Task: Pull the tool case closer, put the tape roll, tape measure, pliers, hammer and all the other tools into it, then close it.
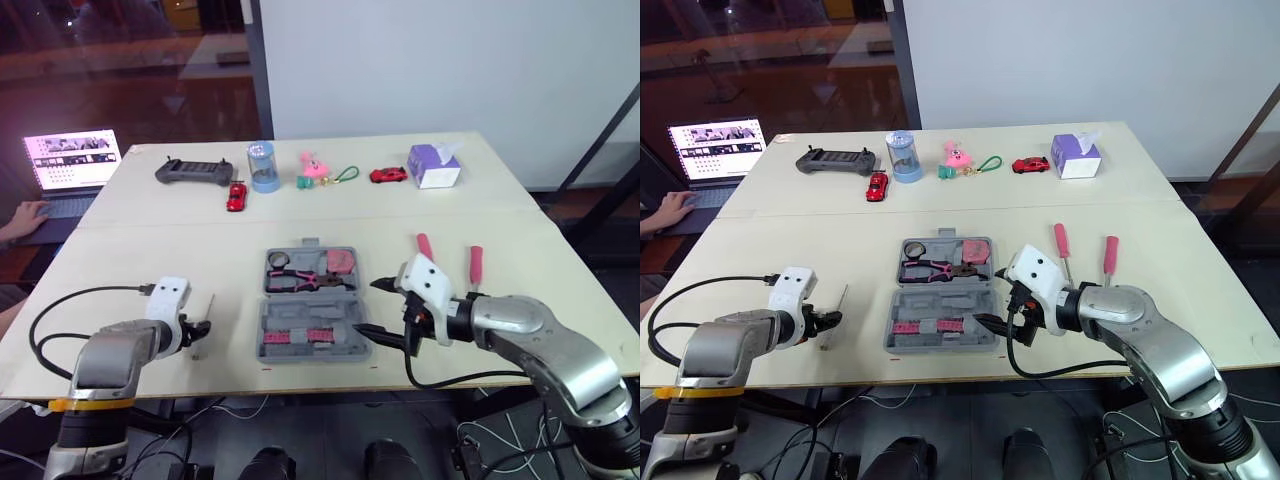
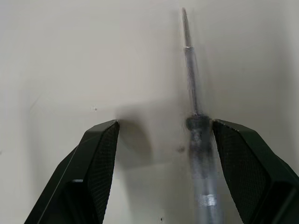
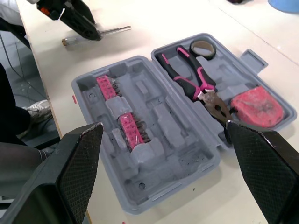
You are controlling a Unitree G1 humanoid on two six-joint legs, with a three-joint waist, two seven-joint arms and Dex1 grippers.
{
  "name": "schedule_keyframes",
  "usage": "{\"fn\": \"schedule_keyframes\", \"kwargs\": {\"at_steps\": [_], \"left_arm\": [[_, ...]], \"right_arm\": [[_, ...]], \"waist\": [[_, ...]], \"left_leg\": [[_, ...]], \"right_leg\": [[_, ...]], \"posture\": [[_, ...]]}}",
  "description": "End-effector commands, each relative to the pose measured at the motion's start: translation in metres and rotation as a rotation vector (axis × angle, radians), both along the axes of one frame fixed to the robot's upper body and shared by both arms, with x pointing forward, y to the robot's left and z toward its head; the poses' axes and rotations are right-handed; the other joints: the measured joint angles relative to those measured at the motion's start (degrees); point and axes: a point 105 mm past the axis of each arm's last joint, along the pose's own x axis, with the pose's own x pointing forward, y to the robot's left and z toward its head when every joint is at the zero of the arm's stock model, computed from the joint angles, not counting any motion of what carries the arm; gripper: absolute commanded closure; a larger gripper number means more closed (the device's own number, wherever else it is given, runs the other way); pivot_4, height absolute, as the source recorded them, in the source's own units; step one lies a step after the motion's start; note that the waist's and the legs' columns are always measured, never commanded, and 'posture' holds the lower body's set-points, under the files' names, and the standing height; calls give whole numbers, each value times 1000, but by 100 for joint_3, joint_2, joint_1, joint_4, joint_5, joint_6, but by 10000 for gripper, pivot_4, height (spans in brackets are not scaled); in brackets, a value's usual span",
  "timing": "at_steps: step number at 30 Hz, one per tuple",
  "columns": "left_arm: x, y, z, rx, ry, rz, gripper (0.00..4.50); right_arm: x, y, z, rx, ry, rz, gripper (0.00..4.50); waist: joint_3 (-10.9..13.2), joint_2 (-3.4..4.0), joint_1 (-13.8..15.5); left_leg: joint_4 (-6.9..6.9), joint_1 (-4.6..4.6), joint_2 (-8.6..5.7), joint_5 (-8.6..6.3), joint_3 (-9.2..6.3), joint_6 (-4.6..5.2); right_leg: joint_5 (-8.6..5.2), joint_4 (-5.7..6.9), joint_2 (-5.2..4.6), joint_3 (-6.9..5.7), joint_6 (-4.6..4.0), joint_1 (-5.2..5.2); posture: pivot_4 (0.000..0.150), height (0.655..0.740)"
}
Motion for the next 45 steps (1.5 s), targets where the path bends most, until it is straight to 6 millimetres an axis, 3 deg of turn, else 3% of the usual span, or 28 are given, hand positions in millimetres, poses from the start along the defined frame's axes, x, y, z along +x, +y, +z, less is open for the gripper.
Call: {"fn": "schedule_keyframes", "kwargs": {"at_steps": [1, 7, 20, 26, 35, 37, 39, 43, 45], "left_arm": [[-2, -5, -7, -9, -18, 6, 11873], [9, -22, -14, -41, -56, -29, 11873], [7, -27, -22, -10, -32, -61, 11873], [-5, -28, -24, -12, -4, -41, 40519], [-7, -23, -28, 0, -2, -9, 40519], [-6, -22, -27, 2, -7, -3, 44475], [-5, -22, -27, 2, -11, -1, 44864], [-2, -21, -24, 22, -30, -23, 44864], [2, -22, -13, 43, -69, -53, 44864]], "right_arm": [[0, 1, 12, 0, -38, 31, 0], [1, -1, 13, -14, -32, 44, 0], [2, -2, 15, -23, -33, 51, 0], [3, -1, 17, -25, -39, 58, 0], [5, -1, 18, -30, -42, 63, 0], [5, -1, 18, -31, -42, 63, 0], [6, -1, 18, -31, -42, 63, 0], [6, -1, 17, -31, -42, 60, 0], [6, -3, 17, -32, -43, 55, 0]], "waist": [[0, 1, 15], [-1, 1, 146], [-3, 4, 145], [-3, 4, 121], [-3, 4, 105], [-3, 4, 108], [-3, 4, 112], [-3, 5, 119], [-3, 4, 120]], "left_leg": [[0, 0, 0, 0, 0, 0], [1, 5, -1, 0, 1, -1], [1, 8, -2, 3, -2, -5], [0, 8, -1, 3, -1, -5], [-3, 8, 0, 3, -1, -5], [-3, 8, 0, 3, 0, -5], [-3, 8, -1, 3, 0, -5], [-3, 8, -1, 3, 0, -5], [-3, 8, -1, 3, -1, -5]], "right_leg": [[0, 0, -1, 0, 0, 1], [0, -1, -1, -1, 0, 9], [1, -1, -2, -2, 0, 14], [1, -1, 0, -2, 0, 13], [1, -5, 0, -2, -1, 12], [1, -5, 0, -2, -1, 12], [0, -5, 0, -2, -1, 12], [0, -5, 0, -2, -1, 12], [0, -5, 0, -2, -1, 12]], "posture": [[1500, 7400], [1500, 7400], [1500, 7400], [1500, 7400], [1500, 7400], [1500, 7400], [1500, 7400], [1500, 7400], [1500, 7400]]}}
